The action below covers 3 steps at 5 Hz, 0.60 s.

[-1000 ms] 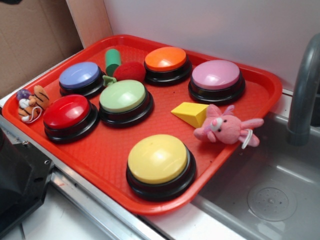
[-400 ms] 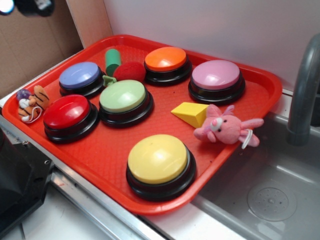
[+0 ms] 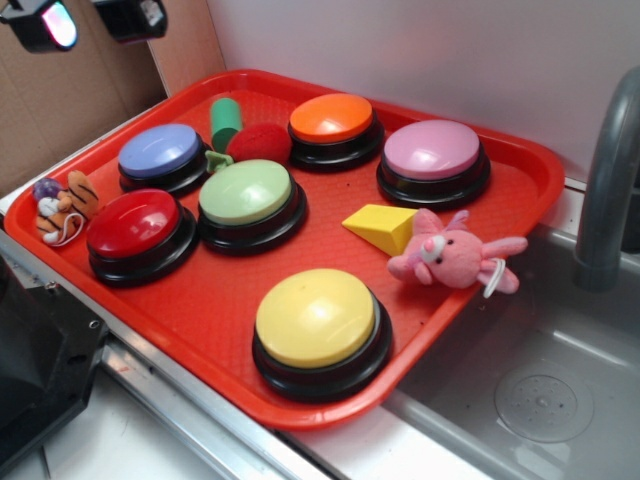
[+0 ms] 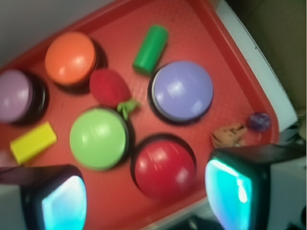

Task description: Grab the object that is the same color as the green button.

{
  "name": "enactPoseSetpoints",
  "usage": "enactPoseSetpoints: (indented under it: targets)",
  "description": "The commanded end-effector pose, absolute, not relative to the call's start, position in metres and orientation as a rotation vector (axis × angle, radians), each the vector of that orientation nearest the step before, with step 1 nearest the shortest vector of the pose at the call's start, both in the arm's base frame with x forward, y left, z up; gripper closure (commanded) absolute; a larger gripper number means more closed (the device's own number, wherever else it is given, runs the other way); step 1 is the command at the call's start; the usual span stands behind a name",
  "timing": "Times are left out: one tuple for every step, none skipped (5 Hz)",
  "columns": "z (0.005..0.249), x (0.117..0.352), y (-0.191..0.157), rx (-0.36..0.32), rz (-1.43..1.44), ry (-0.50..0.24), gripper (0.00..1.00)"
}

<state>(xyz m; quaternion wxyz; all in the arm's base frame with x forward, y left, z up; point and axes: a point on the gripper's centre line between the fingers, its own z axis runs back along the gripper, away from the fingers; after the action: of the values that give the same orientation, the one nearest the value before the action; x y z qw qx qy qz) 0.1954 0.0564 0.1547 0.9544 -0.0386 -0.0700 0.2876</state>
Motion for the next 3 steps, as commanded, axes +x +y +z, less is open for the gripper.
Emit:
enactPoseSetpoints:
  targets:
    - [0.134,0.237,0.1,-0.016,0.814,-0.278,0.0]
    - [0.121,0.255,0.114,0.023,0.852,-0.274,0.0]
    - [0.105,0.274,0.128,-0.02,0.88,-0.269,0.0]
